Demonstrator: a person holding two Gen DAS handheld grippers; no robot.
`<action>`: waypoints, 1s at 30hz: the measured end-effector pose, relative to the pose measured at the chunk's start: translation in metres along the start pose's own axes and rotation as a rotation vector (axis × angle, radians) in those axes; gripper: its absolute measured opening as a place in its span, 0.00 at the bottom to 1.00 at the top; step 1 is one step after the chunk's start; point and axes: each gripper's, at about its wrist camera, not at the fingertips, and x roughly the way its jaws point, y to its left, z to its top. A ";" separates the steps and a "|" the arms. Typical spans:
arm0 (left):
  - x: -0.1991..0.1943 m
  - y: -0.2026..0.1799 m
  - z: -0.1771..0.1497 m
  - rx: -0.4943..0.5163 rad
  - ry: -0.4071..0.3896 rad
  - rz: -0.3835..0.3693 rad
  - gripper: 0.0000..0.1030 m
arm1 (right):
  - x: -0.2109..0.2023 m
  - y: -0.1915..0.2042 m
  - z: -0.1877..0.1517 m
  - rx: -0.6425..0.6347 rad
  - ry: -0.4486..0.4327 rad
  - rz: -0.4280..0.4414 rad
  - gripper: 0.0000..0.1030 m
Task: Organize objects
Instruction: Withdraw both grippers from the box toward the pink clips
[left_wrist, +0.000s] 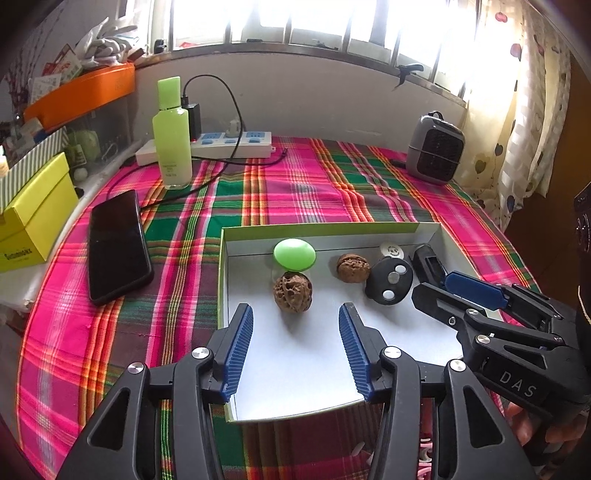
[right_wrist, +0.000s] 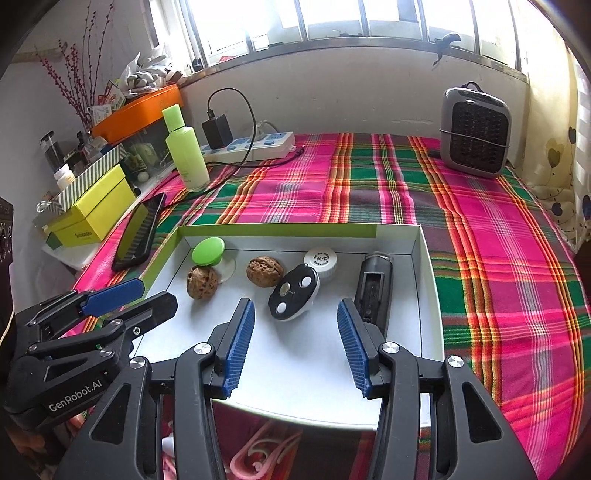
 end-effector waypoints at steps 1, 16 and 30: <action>-0.002 -0.001 -0.001 0.000 -0.001 -0.001 0.46 | -0.002 0.001 -0.001 0.001 -0.001 0.001 0.47; -0.032 -0.006 -0.026 0.012 -0.021 0.005 0.46 | -0.034 0.009 -0.028 -0.005 -0.029 -0.003 0.47; -0.052 -0.016 -0.057 0.031 -0.019 -0.026 0.46 | -0.056 0.015 -0.059 -0.017 -0.032 -0.015 0.47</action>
